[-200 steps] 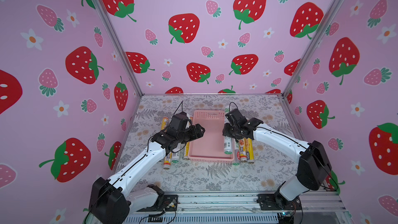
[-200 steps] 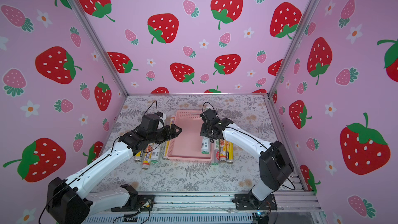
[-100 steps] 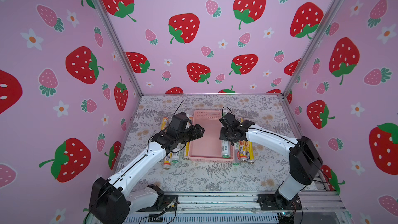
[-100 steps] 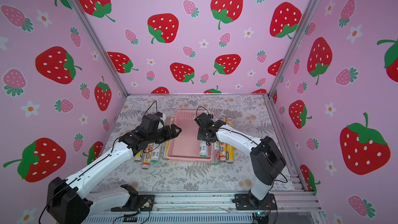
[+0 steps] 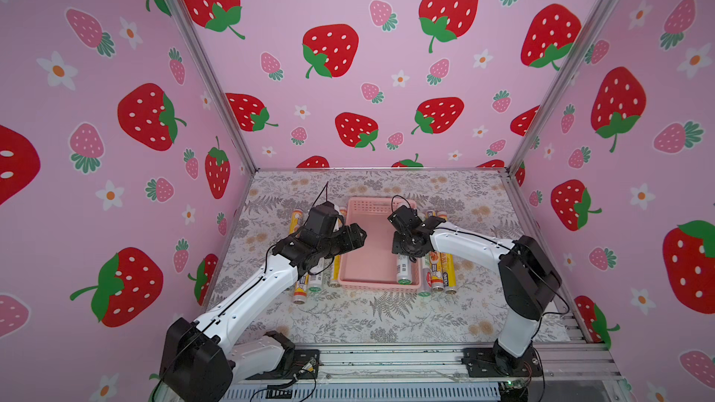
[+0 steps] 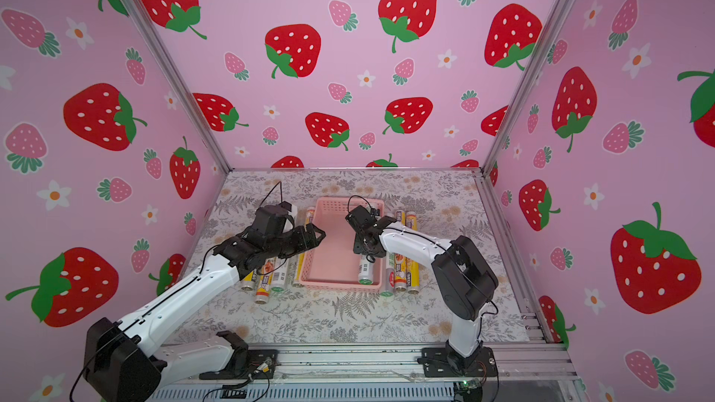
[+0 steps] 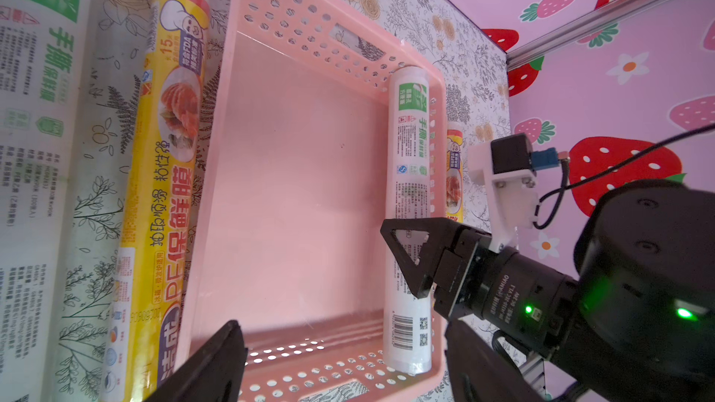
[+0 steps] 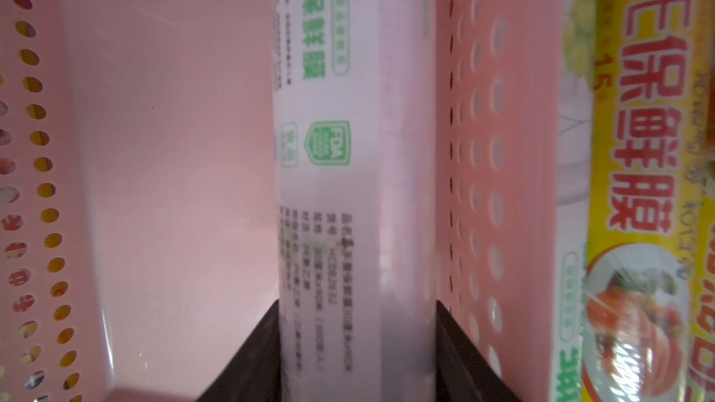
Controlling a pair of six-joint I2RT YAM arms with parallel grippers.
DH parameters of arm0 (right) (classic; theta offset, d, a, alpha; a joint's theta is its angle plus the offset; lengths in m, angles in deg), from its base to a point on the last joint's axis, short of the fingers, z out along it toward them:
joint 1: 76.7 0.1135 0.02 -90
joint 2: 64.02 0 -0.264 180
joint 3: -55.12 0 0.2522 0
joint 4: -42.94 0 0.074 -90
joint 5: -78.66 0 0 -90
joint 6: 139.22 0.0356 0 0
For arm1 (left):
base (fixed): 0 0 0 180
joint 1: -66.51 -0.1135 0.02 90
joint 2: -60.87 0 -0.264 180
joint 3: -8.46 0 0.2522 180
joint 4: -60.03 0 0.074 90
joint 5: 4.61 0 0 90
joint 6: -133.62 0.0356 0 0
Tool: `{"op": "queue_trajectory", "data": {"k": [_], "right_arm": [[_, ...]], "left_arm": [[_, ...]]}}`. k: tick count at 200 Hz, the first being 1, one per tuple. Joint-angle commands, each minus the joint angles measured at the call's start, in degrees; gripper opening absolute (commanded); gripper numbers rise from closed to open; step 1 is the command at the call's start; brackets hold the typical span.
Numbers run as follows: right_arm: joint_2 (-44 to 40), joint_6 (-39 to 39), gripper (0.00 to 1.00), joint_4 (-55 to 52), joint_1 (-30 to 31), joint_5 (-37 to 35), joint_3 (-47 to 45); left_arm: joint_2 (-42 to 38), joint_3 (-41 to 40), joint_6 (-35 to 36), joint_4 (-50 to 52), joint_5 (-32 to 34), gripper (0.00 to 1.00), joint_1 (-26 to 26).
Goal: Put the plastic wrap into the basket
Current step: Place the plastic wrap in the basket.
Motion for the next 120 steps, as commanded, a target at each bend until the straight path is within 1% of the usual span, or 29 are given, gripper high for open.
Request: {"op": "queue_trajectory", "data": {"k": [1, 24, 51, 52, 58, 81, 120], "right_arm": [[0.73, -0.76, 0.12, 1.35, 0.29, -2.24, 2.84], [2.38, -0.97, 0.14, 1.14, 0.27, -2.29, 3.56], [4.01, -1.19, 0.20, 0.86, 0.39, -2.40, 4.25], [4.00, -1.19, 0.20, 0.87, 0.40, -2.42, 4.32], [4.36, -1.20, 0.22, 0.77, 0.45, -2.39, 4.41], [5.27, -1.37, 0.33, 0.45, 0.59, -2.41, 4.92], [6.10, -1.39, 0.44, -0.13, 0.87, -2.58, 5.65]], "left_arm": [[-0.84, -0.82, 1.08, 1.34, 0.89, 0.86, -0.12], [-0.79, -1.00, 1.11, 1.51, 0.85, 0.86, -0.08], [-0.92, -0.98, 1.50, 2.19, 0.88, 0.86, -0.11], [-0.94, -0.95, 1.55, 2.20, 1.69, 0.86, -0.10], [-1.04, -0.91, 1.68, 2.42, 2.71, 0.86, -0.08], [-1.30, -0.91, 1.86, 2.91, 3.29, 0.86, -0.12], [-1.14, -0.58, 2.19, 3.36, 3.39, 0.86, -0.18]]}}
